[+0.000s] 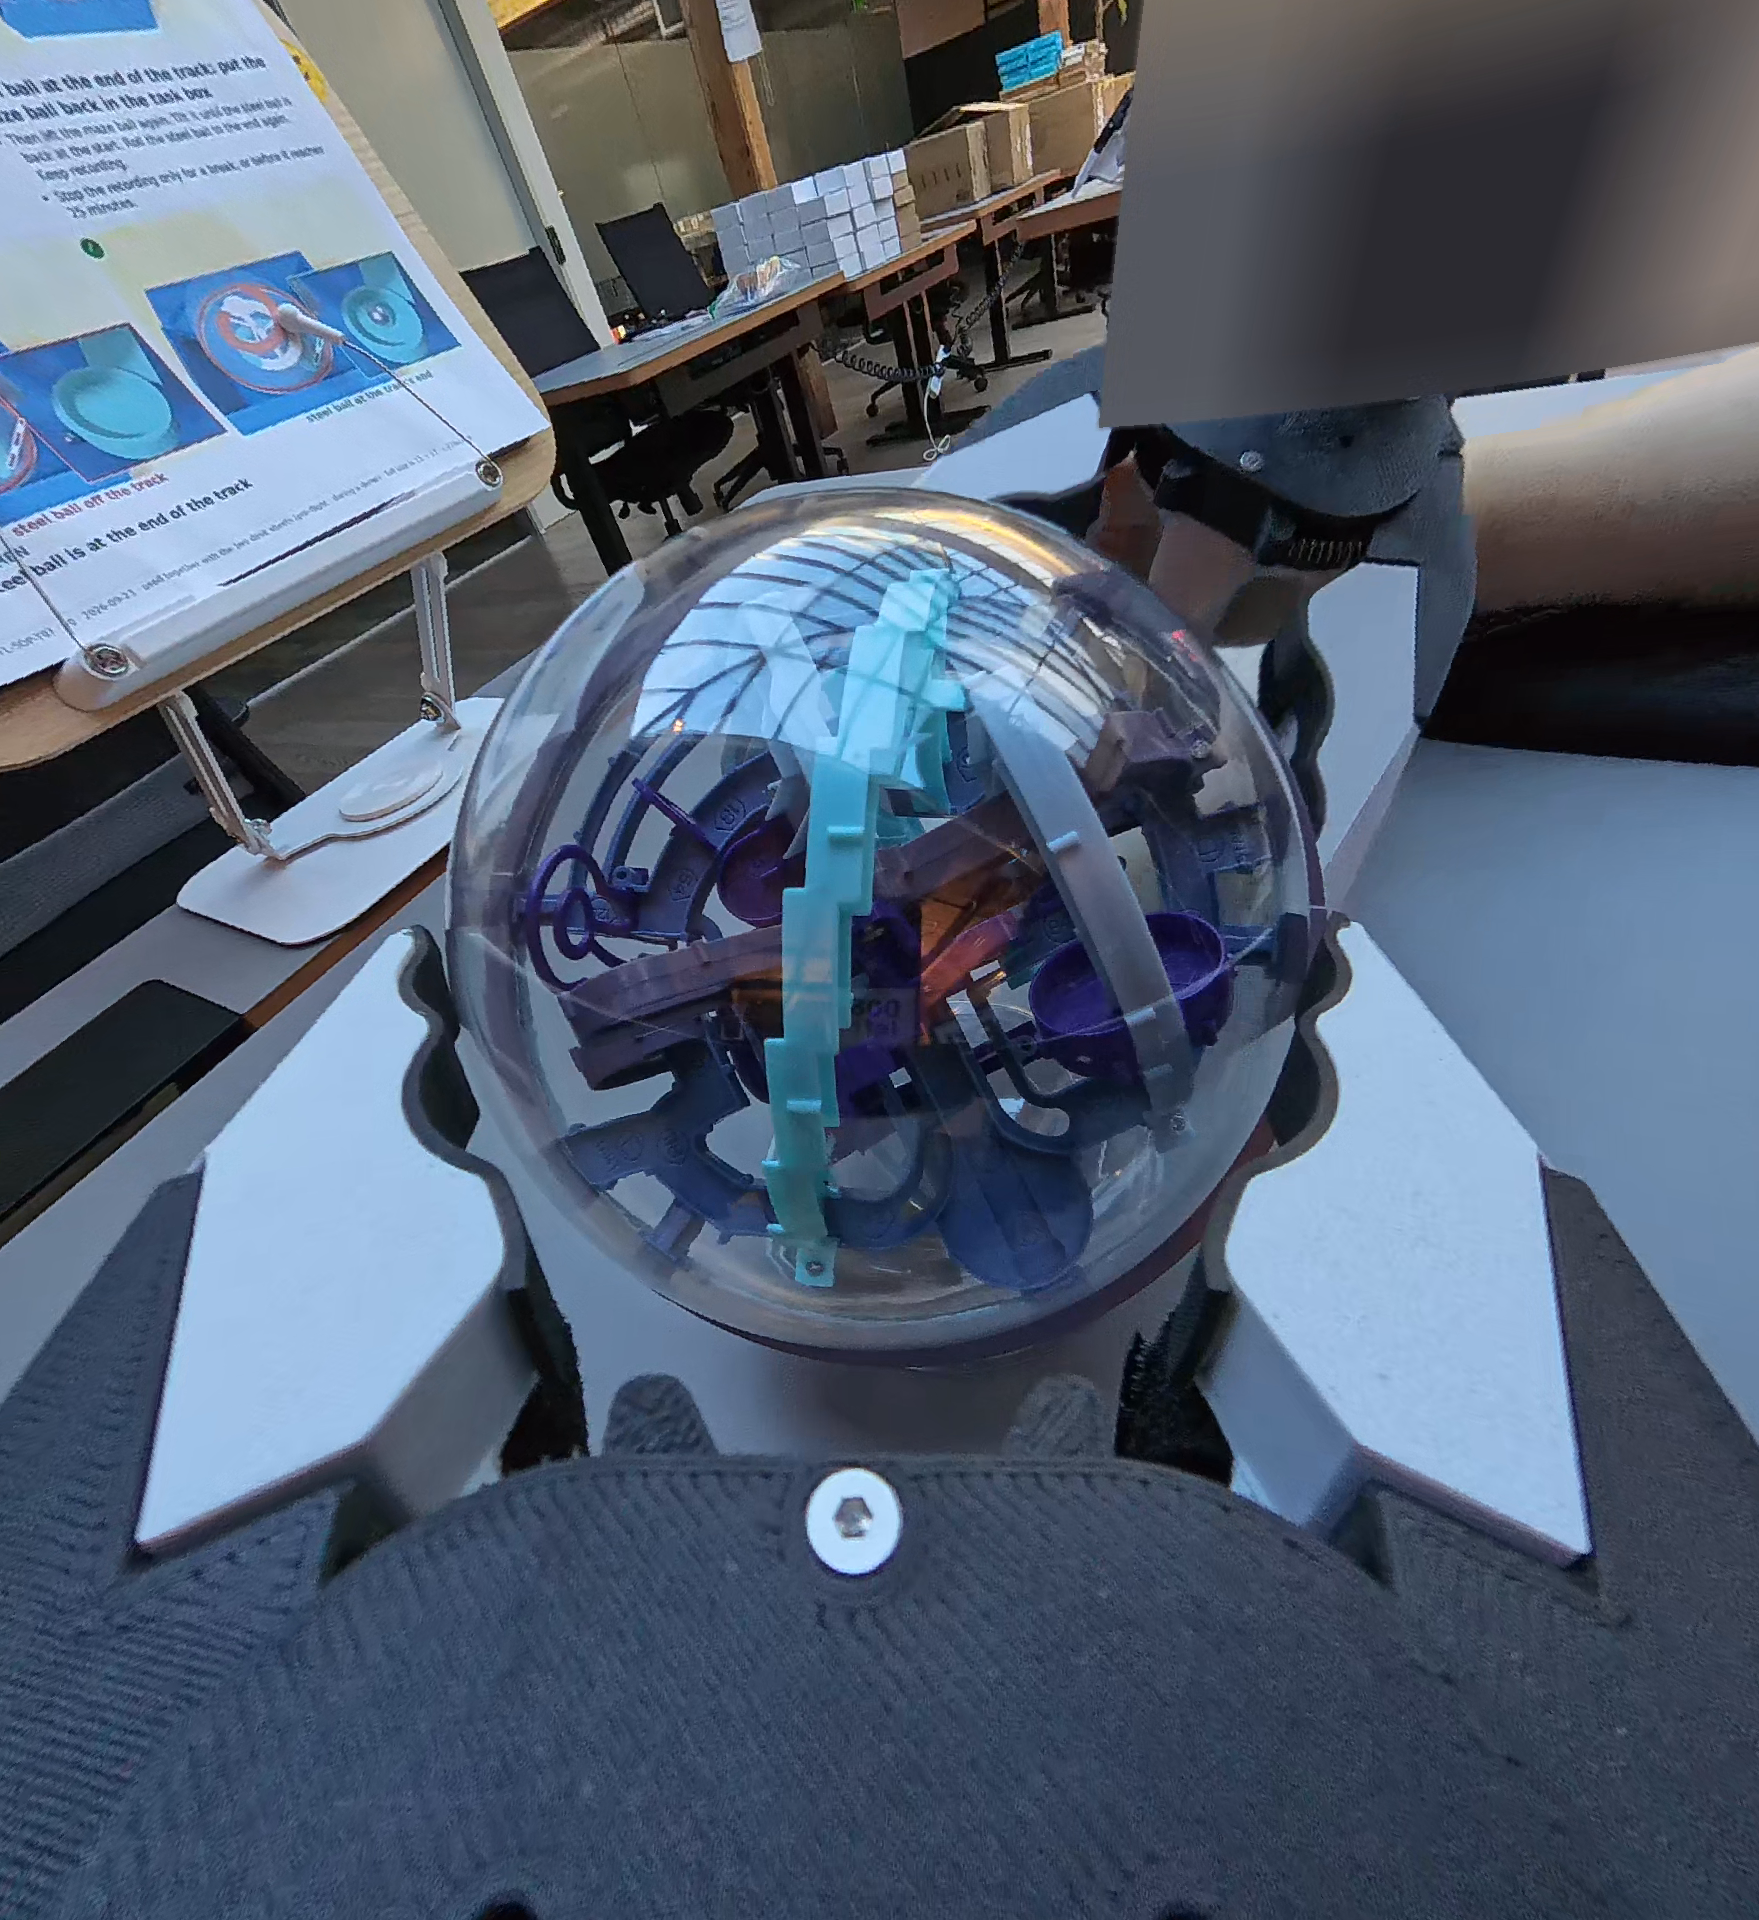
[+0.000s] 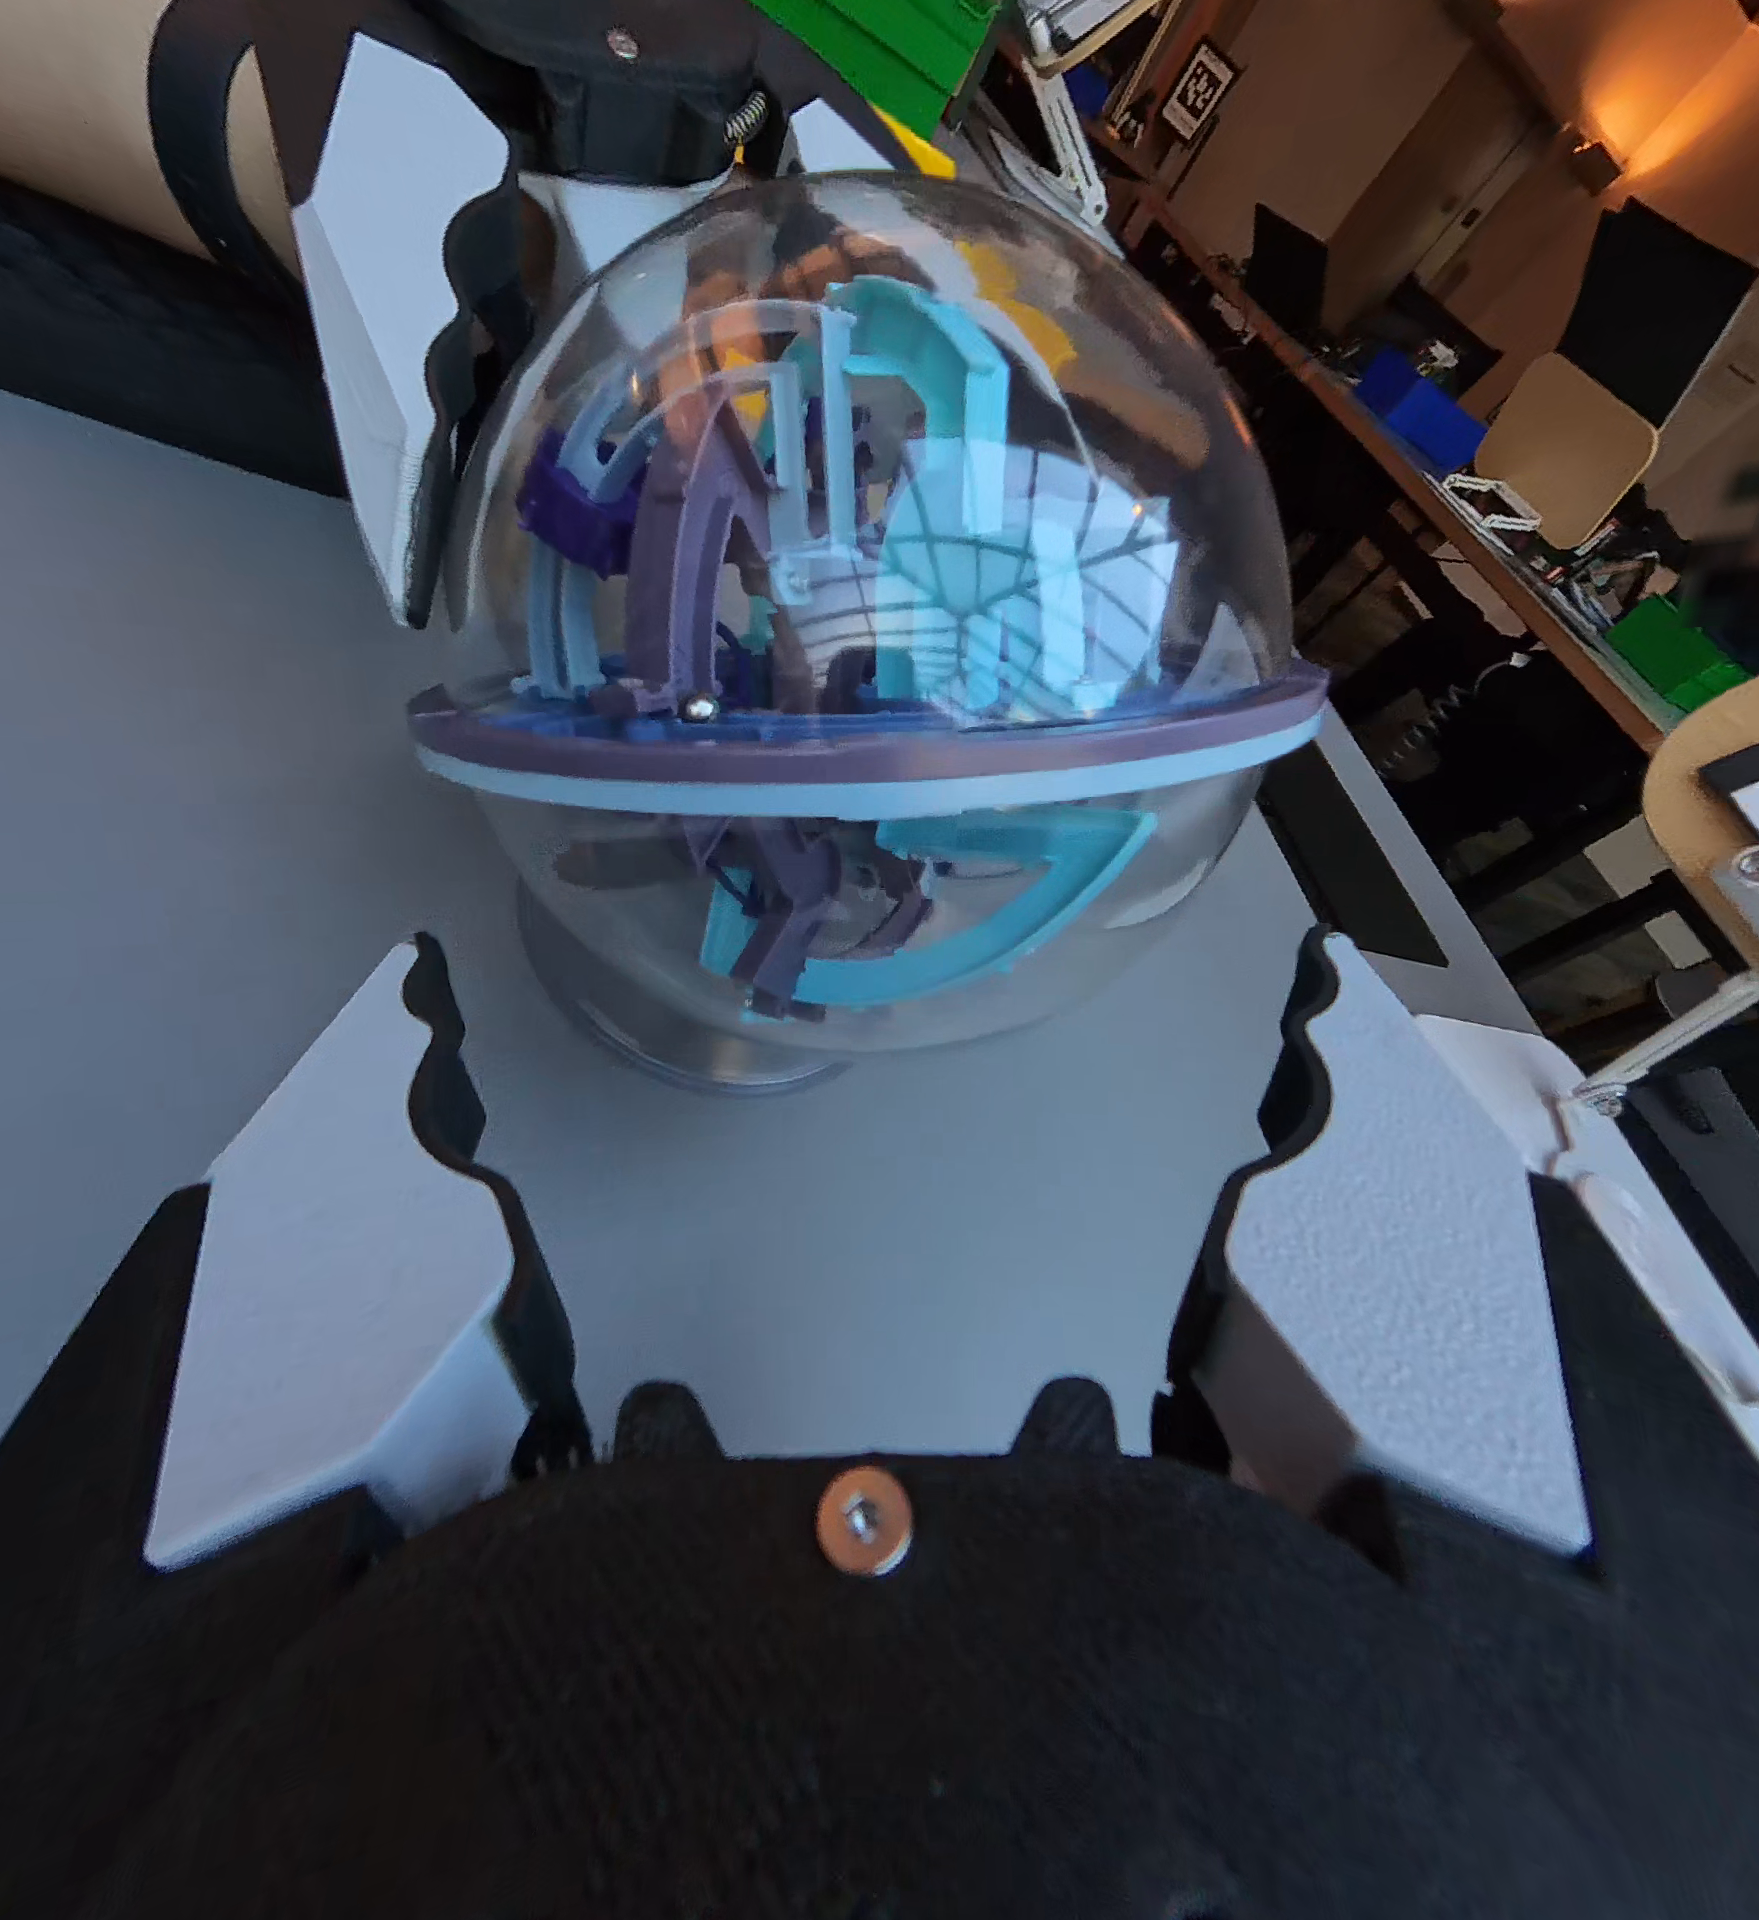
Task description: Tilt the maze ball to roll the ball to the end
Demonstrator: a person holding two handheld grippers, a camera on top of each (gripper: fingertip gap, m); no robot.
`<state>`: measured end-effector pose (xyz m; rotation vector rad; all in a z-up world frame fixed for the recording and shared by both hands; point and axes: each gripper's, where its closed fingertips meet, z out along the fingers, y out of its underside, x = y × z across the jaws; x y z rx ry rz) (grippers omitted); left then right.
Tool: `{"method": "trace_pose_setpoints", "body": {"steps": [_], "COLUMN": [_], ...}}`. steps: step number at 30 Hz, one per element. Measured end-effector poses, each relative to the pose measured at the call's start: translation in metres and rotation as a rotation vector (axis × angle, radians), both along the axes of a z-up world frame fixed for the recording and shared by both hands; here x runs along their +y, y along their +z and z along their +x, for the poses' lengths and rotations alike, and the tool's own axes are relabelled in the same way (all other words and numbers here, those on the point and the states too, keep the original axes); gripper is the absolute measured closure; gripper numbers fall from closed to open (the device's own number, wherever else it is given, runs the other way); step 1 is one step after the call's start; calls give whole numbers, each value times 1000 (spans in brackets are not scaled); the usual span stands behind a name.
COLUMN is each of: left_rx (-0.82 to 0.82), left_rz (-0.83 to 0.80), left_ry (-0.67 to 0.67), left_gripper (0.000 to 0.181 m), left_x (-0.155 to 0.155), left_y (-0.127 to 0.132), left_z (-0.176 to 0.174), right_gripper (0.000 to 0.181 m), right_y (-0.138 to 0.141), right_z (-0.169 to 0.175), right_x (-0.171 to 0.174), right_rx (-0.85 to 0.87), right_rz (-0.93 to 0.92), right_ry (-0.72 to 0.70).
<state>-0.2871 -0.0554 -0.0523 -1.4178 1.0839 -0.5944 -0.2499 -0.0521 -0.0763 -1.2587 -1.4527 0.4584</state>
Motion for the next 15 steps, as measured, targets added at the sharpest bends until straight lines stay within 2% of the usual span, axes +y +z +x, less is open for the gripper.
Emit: {"method": "trace_pose_setpoints", "body": {"steps": [7,11,15], "left_rx": [-11,-26,-49], "left_rz": [-25,-52,-62], "left_ry": [-17,-32,-50], "left_gripper": [27,27,30], "left_x": [0,0,0], "left_y": [0,0,2], "left_z": [-1,-1,-3], "right_gripper": [26,26,26], "right_y": [28,19,16], "right_z": [3,-4,-14], "right_x": [-8,9,9], "right_rx": [-200,-421,-499], "right_rz": [45,250,316], "right_ry": [113,153,202]}}
